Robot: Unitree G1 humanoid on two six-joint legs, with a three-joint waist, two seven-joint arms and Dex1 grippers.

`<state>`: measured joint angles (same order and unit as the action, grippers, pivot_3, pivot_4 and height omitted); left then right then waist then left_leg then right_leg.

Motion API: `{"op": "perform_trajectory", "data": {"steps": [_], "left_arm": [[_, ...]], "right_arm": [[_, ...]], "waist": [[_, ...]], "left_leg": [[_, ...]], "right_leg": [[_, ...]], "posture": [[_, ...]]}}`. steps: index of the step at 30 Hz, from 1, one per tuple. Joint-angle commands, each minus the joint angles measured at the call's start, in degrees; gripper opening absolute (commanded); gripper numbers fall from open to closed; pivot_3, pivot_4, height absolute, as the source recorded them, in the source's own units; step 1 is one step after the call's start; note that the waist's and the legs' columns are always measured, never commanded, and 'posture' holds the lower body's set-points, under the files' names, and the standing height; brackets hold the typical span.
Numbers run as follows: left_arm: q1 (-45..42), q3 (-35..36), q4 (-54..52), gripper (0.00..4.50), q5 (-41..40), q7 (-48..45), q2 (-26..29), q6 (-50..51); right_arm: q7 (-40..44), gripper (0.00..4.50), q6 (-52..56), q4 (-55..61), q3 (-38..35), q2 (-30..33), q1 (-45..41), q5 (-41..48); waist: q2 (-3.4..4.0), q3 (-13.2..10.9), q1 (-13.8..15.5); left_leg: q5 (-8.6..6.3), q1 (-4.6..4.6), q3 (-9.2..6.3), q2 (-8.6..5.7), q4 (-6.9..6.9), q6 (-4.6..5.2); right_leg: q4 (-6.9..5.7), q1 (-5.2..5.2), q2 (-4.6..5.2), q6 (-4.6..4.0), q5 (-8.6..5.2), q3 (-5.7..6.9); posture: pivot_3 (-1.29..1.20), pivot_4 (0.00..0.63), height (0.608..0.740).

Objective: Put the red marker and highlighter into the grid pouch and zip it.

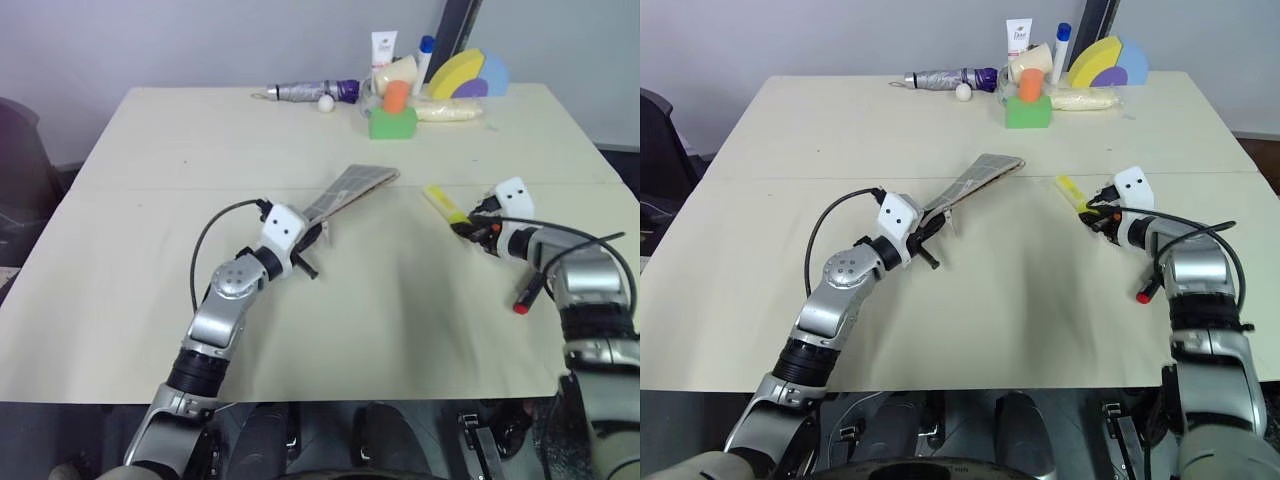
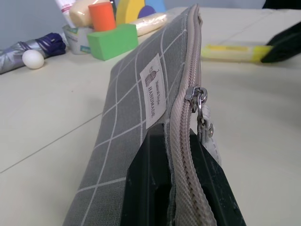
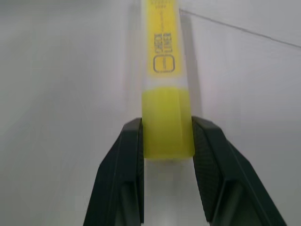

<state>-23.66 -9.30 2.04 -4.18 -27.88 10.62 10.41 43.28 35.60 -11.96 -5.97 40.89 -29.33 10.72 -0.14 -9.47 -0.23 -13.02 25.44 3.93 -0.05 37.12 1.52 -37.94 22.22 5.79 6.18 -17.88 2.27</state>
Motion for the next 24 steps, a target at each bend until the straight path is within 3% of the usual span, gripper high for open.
{"op": "perform_trajectory", "data": {"steps": [1, 7, 24], "left_arm": [[-1.3, 0.9, -0.8, 0.00, -0.5, 0.3, -0.2, -0.4], [-2.3, 0.7, 0.3, 0.00, -0.6, -0.3, 0.0, -0.8], [-1.4, -0.1, -0.4, 0.00, -0.3, -0.5, -0.4, -1.4]], "right_arm": [[2.4, 0.85, 5.6, 18.7, -2.5, 2.9, 3.9, 5.4], [2.3, 0.85, 10.9, 30.1, -2.7, 4.0, 6.6, 9.9], [0.2, 0.85, 12.2, 26.1, 0.7, 3.8, 2.0, 10.0]], "waist": [[-0.01, 0.0, 0.1], [-0.03, 0.0, 0.7], [-0.03, 0.0, 0.9]], "left_leg": [[-0.02, 0.00, 0.00, 0.00, 0.00, 0.03], [-0.04, -0.05, -0.06, 0.00, 0.04, 0.05], [-0.08, -0.02, -0.05, -0.04, 0.06, 0.11]], "right_leg": [[0.00, 0.01, 0.00, 0.00, 0.00, 0.00], [0.00, -0.03, 0.02, 0.00, 0.00, 0.00], [0.02, -0.02, 0.08, -0.01, 0.00, 0.00]], "posture": [[0.00, 0.150, 0.740], [0.00, 0.150, 0.740], [0.00, 0.150, 0.740]]}}
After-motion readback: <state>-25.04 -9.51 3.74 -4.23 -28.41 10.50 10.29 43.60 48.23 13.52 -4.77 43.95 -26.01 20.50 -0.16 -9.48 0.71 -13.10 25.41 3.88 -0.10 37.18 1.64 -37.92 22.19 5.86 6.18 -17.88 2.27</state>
